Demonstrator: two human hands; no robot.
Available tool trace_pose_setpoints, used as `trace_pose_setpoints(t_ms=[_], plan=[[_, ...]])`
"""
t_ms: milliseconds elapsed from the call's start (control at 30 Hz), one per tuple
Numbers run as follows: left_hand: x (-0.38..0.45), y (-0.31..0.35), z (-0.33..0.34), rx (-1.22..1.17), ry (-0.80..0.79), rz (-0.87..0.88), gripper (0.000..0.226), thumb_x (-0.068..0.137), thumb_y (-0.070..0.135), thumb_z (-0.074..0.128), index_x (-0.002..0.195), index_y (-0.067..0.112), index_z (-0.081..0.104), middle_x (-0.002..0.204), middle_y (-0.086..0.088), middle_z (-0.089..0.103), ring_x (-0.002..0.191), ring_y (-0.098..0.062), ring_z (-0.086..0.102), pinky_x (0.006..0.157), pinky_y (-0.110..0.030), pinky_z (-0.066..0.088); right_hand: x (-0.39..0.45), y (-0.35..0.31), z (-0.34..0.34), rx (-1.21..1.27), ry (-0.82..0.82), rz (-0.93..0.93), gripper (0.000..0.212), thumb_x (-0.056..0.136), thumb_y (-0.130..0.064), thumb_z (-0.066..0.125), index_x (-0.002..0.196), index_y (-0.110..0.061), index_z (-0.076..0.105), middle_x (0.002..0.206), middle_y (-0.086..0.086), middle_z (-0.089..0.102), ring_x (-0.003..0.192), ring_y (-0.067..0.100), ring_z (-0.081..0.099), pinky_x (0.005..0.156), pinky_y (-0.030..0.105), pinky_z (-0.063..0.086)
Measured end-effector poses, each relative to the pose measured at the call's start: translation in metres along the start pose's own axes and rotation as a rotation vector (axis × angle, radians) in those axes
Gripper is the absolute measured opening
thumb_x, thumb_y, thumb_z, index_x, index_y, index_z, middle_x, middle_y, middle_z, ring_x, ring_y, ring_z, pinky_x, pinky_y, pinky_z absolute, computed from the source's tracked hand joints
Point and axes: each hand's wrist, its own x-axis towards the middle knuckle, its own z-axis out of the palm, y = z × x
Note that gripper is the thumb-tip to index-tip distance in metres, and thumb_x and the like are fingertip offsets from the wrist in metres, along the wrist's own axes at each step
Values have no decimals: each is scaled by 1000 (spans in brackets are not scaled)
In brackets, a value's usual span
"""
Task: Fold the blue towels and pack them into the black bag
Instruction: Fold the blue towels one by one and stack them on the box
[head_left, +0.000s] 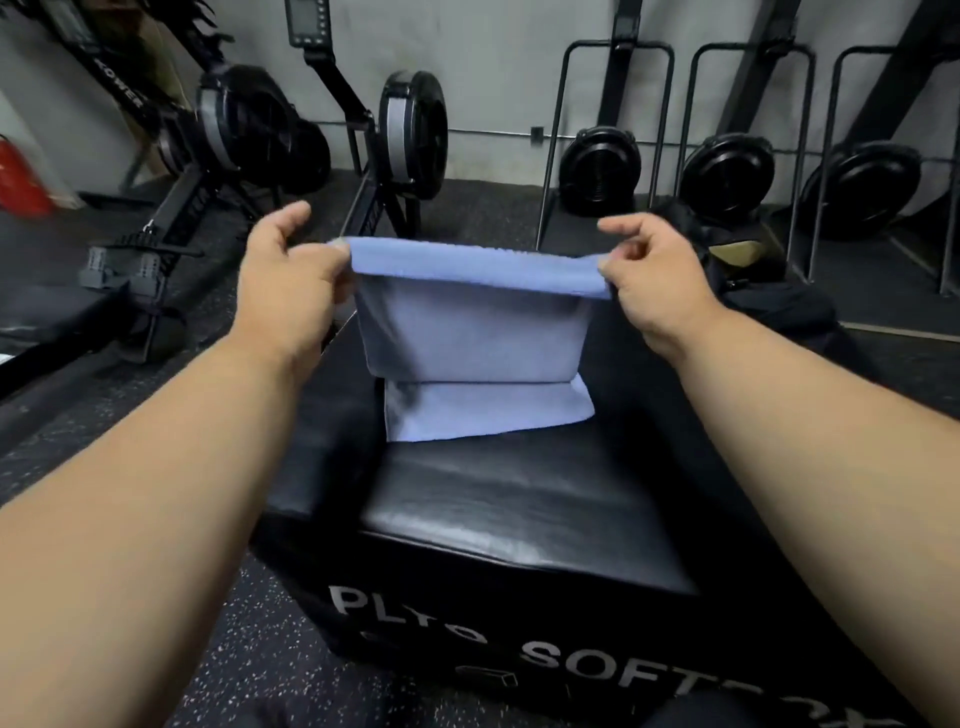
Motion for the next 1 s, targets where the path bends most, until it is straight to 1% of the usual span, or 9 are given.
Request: trace_pose_setpoints(t_ms=[100,167,267,333,467,567,733,867,1000], plan=[[-6,-19,8,10,61,93,39,98,5,64,130,22,51,76,3,58,65,-4,54,63,-16,50,13,10,11,64,78,-43,45,84,4,60,107,-34,69,85,-3,52,66,9,48,57,23,42],[-27,-68,8,198,24,-27,38,95,4,67,128,18,55,75,5,63,59,1,56,64,-13,48,-5,45,25,-16,21,8,46,85,9,61,112,-27,70,88,-1,56,69,7,51,62,18,44],[-61,-134,-4,428,-43,-315,43,87,19,74,127,20,57,82,6,75,76,-6,68,71,-24,49,-46,113,34,-189,-149,217,42,84,7,67,115,-20,71,89,-1,60,76,13,57,64,11,47],[-67,-150,-10,495,-36,-327,38,89,22,73,122,25,55,82,8,75,84,-7,68,72,-25,46,-58,137,31,-225,-163,263,37,85,0,71,113,-24,71,87,-5,60,79,14,60,72,18,49],[-62,-154,-7,564,-35,-307,31,91,26,72,117,26,55,83,12,74,90,-12,70,79,-32,49,-58,143,30,-239,-152,243,35,86,-5,70,110,-31,70,90,-3,62,81,13,60,74,25,48],[-63,-156,-4,594,6,-298,28,93,27,68,118,25,54,83,12,73,90,-10,68,74,-29,46,-60,142,33,-249,-99,243,32,90,-9,70,105,-37,64,91,0,66,83,16,64,80,29,53],[-66,-156,2,616,41,-281,30,97,29,65,123,26,50,90,10,74,95,-14,66,72,-29,40,-48,140,38,-155,-14,325,35,92,-12,69,123,-28,63,90,-1,68,85,17,67,76,28,52],[-64,-153,3,644,40,-320,41,92,29,68,129,26,50,93,12,72,94,-13,65,65,-25,40,-57,138,37,-292,-86,285,27,90,-21,72,110,-33,61,90,-5,66,87,16,66,79,32,53],[-69,-152,2,730,4,-260,49,91,28,71,135,21,50,91,13,68,96,-18,65,75,-32,42,-75,140,29,-464,-94,184,24,91,-30,73,112,-32,62,101,-5,57,87,14,59,70,29,44]])
